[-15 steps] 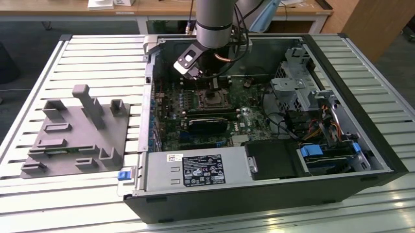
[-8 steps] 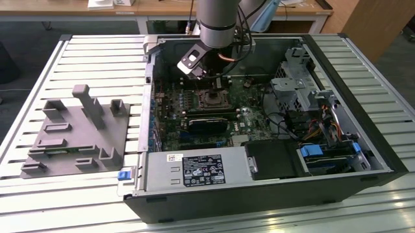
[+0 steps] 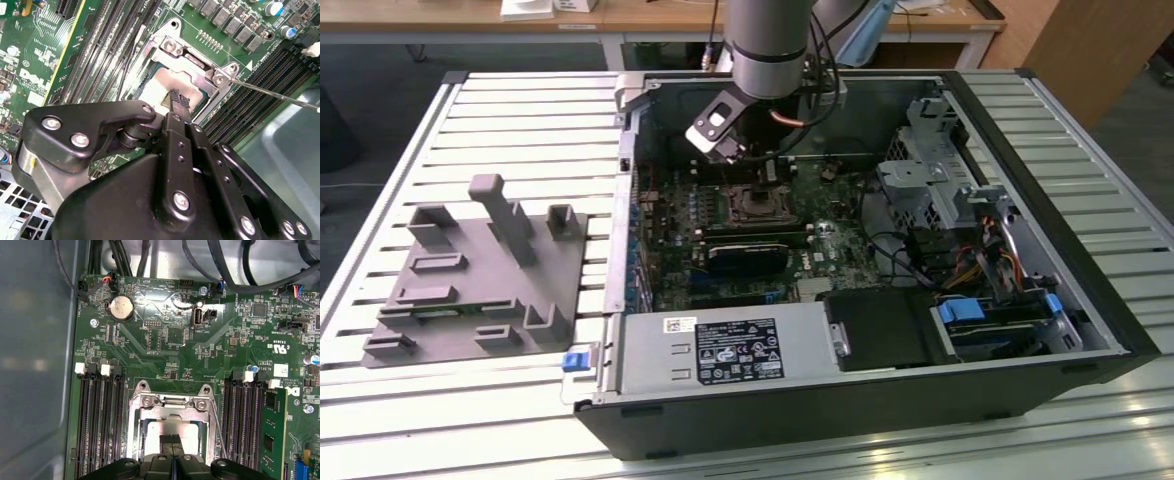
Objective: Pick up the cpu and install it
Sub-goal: 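Install the first cpu locking lever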
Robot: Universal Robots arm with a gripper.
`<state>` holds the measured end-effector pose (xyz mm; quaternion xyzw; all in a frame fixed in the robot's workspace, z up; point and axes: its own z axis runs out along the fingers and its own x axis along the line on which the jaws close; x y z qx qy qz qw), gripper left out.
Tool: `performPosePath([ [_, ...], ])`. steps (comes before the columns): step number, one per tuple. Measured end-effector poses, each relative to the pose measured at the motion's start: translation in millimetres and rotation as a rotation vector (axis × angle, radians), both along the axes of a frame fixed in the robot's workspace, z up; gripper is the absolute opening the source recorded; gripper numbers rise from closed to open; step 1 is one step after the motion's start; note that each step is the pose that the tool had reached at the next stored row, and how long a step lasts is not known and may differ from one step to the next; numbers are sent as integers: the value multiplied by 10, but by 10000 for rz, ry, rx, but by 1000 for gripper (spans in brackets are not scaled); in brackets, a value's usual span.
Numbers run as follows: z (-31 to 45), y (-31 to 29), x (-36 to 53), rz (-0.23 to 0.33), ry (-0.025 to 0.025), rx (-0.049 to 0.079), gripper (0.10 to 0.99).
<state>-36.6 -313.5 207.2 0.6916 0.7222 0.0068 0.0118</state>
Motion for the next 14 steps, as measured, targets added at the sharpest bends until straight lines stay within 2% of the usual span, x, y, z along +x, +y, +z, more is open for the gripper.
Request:
performPosePath([
  [6,36,-1,0,0,1,5,106],
  [14,147,0,0,0,1,5,106],
])
